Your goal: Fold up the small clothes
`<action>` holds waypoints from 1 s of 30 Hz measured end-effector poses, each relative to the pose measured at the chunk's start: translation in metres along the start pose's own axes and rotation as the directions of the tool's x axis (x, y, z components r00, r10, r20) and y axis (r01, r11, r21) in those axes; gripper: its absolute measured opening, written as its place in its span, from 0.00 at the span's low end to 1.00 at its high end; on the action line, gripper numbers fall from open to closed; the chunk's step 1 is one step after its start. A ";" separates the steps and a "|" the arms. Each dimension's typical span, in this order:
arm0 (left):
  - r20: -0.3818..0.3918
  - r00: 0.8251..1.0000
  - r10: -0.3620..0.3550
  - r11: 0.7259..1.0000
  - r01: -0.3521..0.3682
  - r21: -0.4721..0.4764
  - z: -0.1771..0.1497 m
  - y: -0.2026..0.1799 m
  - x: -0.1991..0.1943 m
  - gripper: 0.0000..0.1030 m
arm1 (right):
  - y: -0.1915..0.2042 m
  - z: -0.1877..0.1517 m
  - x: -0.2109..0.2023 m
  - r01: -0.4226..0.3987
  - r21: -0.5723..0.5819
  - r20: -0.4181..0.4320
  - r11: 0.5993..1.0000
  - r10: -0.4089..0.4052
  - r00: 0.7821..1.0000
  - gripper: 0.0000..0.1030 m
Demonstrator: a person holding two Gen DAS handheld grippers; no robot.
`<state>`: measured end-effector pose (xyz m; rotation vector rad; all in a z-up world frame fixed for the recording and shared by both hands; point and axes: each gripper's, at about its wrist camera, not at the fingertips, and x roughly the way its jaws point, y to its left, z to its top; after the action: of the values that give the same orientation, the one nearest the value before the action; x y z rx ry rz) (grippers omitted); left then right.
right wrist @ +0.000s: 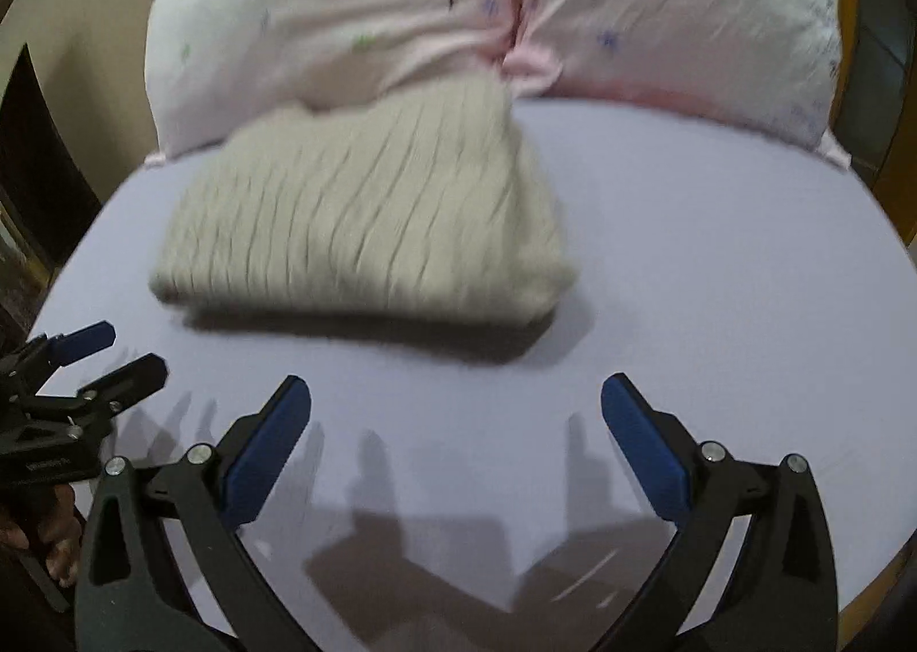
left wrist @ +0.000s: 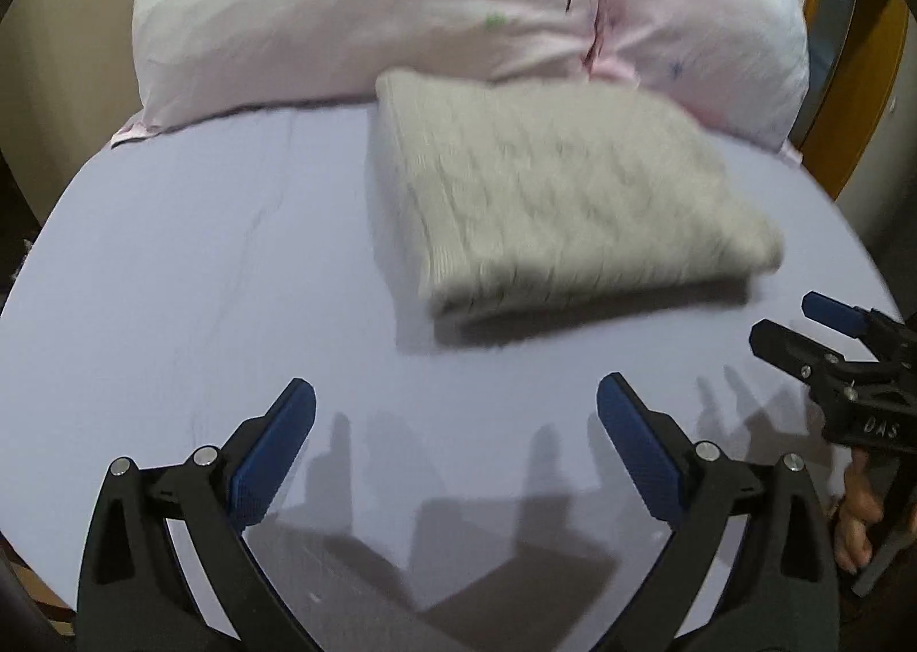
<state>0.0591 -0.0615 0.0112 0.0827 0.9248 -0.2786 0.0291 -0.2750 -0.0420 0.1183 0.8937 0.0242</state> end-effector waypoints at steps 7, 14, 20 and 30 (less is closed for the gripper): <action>-0.035 0.997 0.072 0.997 -0.072 0.005 0.005 -0.009 0.023 0.99 | 0.026 0.008 0.033 0.093 -0.017 -0.052 0.996 -0.094 0.994 0.98; -0.070 0.992 0.109 0.993 -0.111 -0.028 0.003 -0.010 0.021 0.99 | 0.031 0.008 0.047 0.118 -0.023 -0.057 0.993 -0.119 0.991 0.98; -0.143 0.984 0.109 0.993 -0.115 -0.037 0.005 -0.009 0.022 0.99 | 0.031 0.007 0.046 0.119 -0.022 -0.056 0.993 -0.120 0.991 0.98; -0.138 0.984 0.110 0.992 -0.116 -0.038 0.004 -0.009 0.021 0.99 | 0.030 0.005 0.041 0.121 -0.021 -0.059 0.992 -0.122 0.991 0.98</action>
<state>0.0720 -0.0750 -0.0026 0.1129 1.0568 -0.1472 0.0595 -0.2423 -0.0679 0.0472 0.9590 -0.0789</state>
